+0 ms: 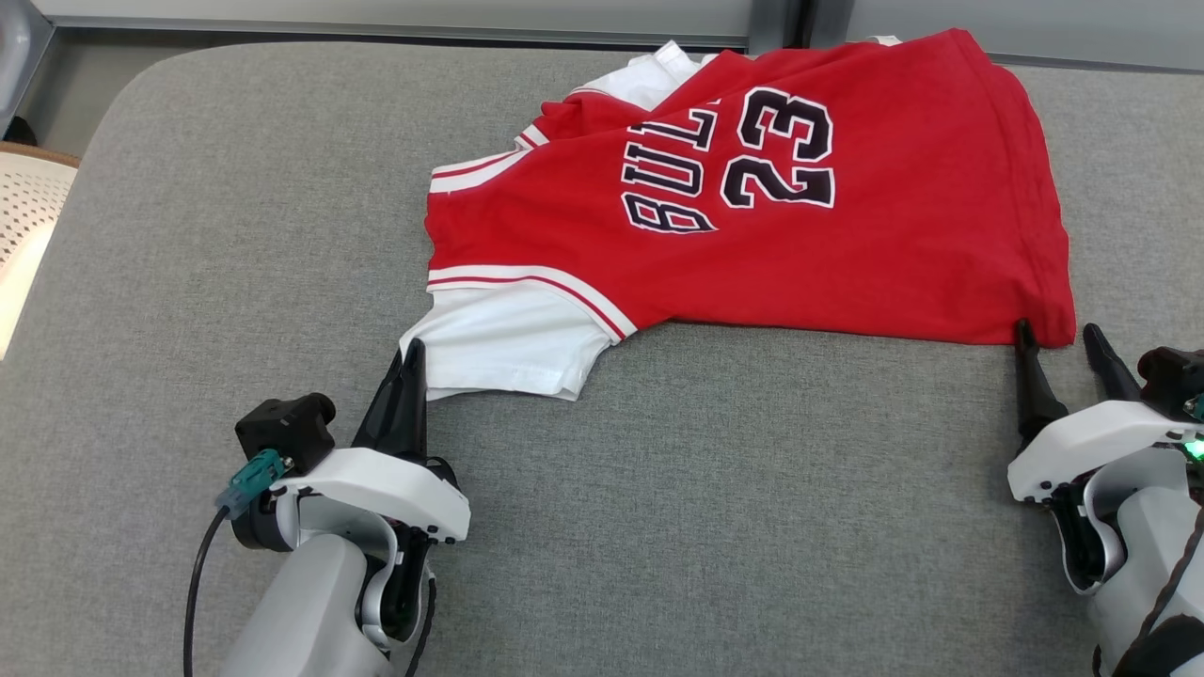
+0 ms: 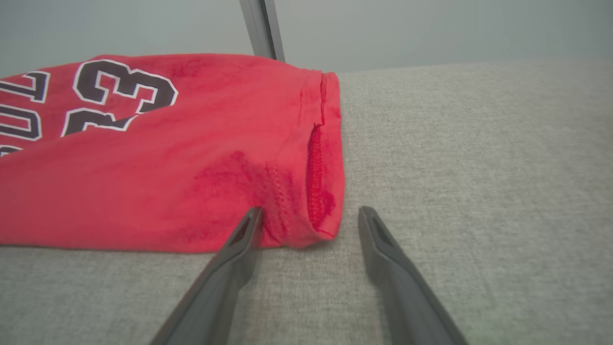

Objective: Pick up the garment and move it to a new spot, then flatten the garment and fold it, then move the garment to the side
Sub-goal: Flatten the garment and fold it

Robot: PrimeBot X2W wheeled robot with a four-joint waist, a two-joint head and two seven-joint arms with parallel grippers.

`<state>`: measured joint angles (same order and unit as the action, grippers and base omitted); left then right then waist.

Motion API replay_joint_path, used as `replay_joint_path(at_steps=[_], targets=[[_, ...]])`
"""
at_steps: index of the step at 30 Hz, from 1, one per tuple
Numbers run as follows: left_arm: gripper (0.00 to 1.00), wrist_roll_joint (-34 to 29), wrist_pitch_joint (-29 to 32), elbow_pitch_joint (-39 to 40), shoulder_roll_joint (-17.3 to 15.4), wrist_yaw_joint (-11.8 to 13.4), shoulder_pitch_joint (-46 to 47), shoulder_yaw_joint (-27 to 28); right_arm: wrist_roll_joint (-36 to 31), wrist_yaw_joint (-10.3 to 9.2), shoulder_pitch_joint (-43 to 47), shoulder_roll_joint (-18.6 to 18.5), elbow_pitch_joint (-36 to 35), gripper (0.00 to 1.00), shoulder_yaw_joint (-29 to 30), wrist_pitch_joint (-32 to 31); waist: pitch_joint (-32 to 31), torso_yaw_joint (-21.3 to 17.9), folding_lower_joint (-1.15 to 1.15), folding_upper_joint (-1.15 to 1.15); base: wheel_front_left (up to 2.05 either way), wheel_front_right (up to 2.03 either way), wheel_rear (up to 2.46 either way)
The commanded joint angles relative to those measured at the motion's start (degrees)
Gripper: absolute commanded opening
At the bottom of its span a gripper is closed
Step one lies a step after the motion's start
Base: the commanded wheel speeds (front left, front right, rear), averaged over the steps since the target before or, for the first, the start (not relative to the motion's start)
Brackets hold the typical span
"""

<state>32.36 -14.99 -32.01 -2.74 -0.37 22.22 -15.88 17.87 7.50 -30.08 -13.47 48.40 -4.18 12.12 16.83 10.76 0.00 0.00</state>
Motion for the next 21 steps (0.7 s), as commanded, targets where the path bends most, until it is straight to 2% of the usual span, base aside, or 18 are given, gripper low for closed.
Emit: replay_joint_path(at_steps=[1,2,3,4,13,17,21], targets=[[0.00,-0.28,-0.24,0.08,-0.32,0.33,-0.16,0.10,0.88,-0.02,-0.66,0.26,0.98,1.00,0.11,0.42,-0.02,-0.10,0.00,0.00,0.00,0.00,0.00],[0.00,-0.39,-0.24,0.01,-0.32,0.33,-0.12,0.06,1.36,-0.02,-0.91,0.43,1.42,1.00,-0.02,0.44,-0.03,-0.15,0.00,0.00,0.00,0.00,0.00],[0.00,-0.47,-0.24,-0.05,-0.31,0.34,-0.06,0.00,1.60,-0.02,-1.14,0.43,1.79,0.64,-0.29,0.43,-0.03,-0.19,0.00,0.00,0.00,0.00,0.00],[0.00,-0.50,-0.24,-0.11,-0.31,0.35,0.05,-0.05,1.61,-0.02,-1.34,0.23,2.01,0.00,-0.52,0.70,-0.05,-0.25,0.00,0.00,0.00,0.00,0.00],[0.00,-0.76,-0.25,-0.20,-0.32,0.35,0.22,0.39,3.31,-0.02,-1.87,-0.23,2.05,0.00,-2.35,2.04,-1.17,-0.97,0.00,0.00,0.00,0.00,0.00],[0.00,-1.01,-0.25,1.29,-0.31,-0.23,-0.04,1.72,6.51,-0.02,-1.94,-0.21,-0.56,0.00,-3.05,2.40,-2.52,-1.77,0.00,0.00,0.00,0.00,0.00],[0.00,3.07,-0.26,4.79,-0.27,-1.65,1.21,3.38,12.86,-0.02,-2.71,-0.85,-6.14,0.00,-4.05,1.12,-4.48,-2.71,0.00,0.00,0.00,0.00,0.00]])
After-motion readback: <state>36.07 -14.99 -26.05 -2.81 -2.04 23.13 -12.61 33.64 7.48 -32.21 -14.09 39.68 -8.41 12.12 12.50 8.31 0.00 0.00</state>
